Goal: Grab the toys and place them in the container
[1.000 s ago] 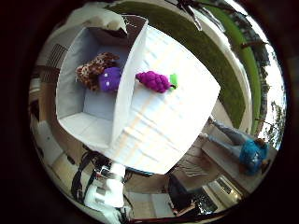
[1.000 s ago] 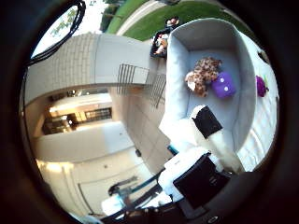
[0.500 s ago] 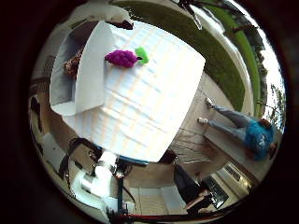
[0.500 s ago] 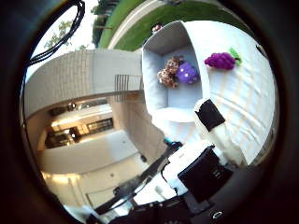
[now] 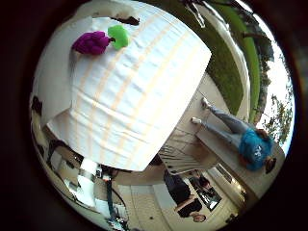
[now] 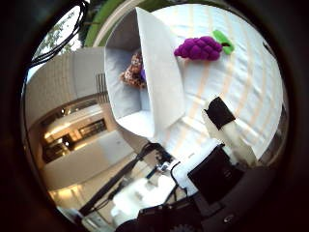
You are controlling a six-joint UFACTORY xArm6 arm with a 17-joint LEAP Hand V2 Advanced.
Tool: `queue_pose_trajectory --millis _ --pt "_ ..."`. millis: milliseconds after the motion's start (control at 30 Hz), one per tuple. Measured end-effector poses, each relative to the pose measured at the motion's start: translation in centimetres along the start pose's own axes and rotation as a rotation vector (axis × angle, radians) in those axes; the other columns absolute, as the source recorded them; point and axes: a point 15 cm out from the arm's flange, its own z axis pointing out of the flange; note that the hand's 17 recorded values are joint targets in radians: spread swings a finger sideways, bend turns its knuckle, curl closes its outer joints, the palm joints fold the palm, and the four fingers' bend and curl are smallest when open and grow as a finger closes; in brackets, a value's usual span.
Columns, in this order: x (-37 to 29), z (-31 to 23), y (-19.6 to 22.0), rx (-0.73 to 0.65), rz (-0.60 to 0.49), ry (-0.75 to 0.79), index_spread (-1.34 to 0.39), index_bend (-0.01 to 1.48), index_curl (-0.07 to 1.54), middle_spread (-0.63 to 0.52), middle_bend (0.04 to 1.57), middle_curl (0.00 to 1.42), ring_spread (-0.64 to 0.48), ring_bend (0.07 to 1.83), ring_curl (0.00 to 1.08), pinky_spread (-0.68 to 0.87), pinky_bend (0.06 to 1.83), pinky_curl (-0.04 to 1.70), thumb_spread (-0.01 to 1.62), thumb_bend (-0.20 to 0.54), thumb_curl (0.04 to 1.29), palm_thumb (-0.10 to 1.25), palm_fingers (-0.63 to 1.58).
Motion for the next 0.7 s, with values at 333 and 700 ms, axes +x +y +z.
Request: queue_pose_trajectory --millis 333,700 --pt "-0.9 3.9 -5.3 -0.015 -0.055 0.077 -0.27 0.18 0.28 0.03 0.17 0.31 0.25 0.38 0.31 0.43 0.52 0.26 1.1 -0.032 0.46 0.77 0.09" --pt "-0.2 7.9 -7.2 -0.091 -0.019 0.151 -0.1 0.17 0.29 0.04 0.2 0.33 0.27 0.36 0.31 0.45 0.51 0.24 1.1 -0.03 0.43 0.74 0.21"
